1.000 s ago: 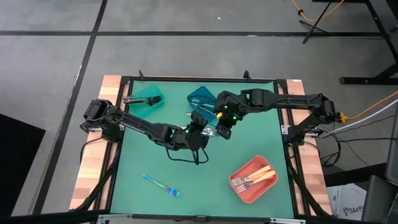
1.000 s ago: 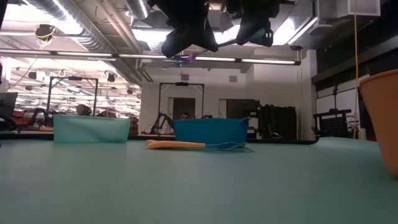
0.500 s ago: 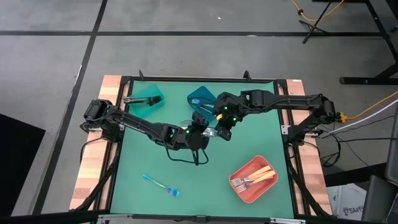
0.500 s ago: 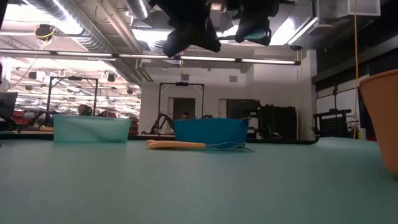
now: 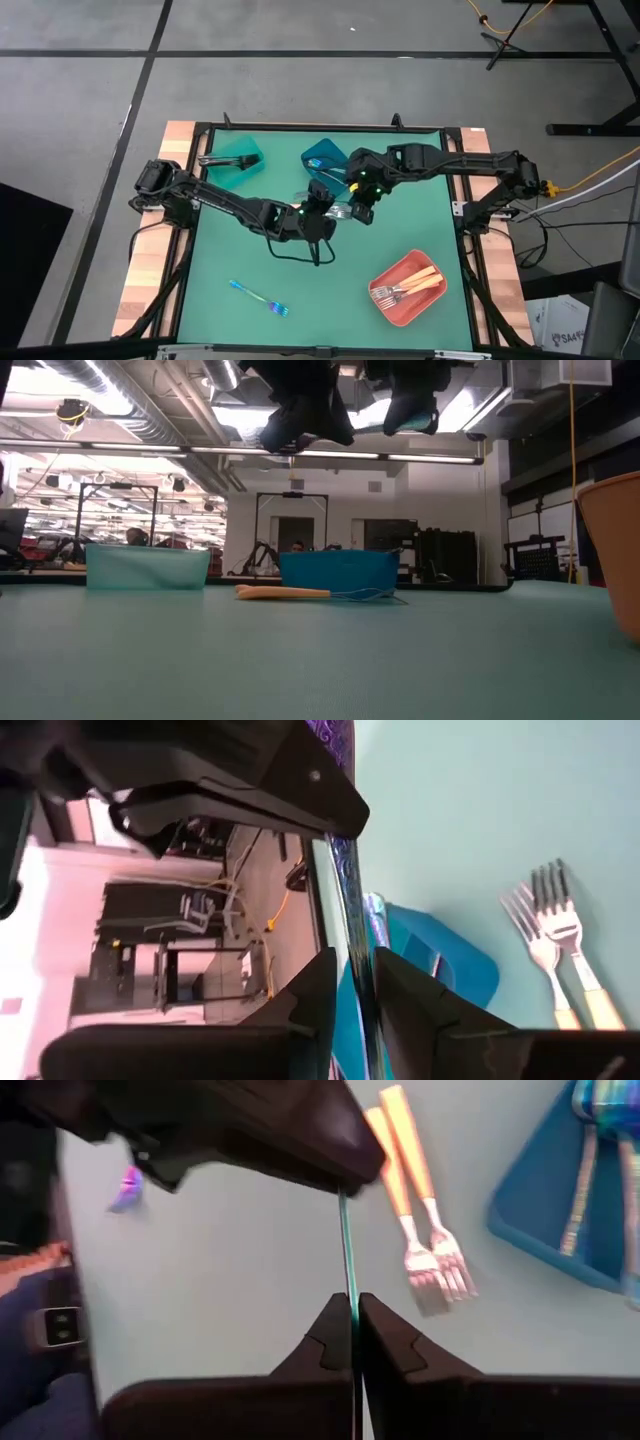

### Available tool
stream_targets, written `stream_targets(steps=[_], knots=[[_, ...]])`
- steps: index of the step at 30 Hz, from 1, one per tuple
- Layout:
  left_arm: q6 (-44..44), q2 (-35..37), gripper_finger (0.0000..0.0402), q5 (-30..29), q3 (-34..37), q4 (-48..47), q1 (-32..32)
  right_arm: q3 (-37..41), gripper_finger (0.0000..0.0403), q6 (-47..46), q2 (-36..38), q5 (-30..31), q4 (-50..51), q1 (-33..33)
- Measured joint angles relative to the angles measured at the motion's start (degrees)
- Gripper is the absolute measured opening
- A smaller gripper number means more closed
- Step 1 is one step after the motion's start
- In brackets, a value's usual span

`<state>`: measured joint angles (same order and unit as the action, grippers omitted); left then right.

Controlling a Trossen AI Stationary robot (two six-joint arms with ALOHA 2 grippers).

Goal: Sort silverware by color (type)
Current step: Put the purple fork into the blue bin

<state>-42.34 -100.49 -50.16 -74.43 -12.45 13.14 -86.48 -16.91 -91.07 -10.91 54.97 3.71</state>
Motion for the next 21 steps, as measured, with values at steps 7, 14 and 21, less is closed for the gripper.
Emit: stream_targets(steps=[7, 14, 21], knots=[[2.8, 0.0, 0.0063, -1.0, 0.0, -0.1, 0.2, 0.0, 0.0, 1.9, 0.0, 6.8, 5.0, 1.9], [3.3, 0.0, 0.0063, -1.2, 0.0, -0.6, 0.9, 0.0, 0.0, 3.9, 0.0, 10.4, 6.6, 7.5], [3.3, 0.0, 0.0063, -1.2, 0.0, -0.6, 1.7, 0.0, 0.0, 5.3, -0.5, 10.4, 6.6, 14.1]])
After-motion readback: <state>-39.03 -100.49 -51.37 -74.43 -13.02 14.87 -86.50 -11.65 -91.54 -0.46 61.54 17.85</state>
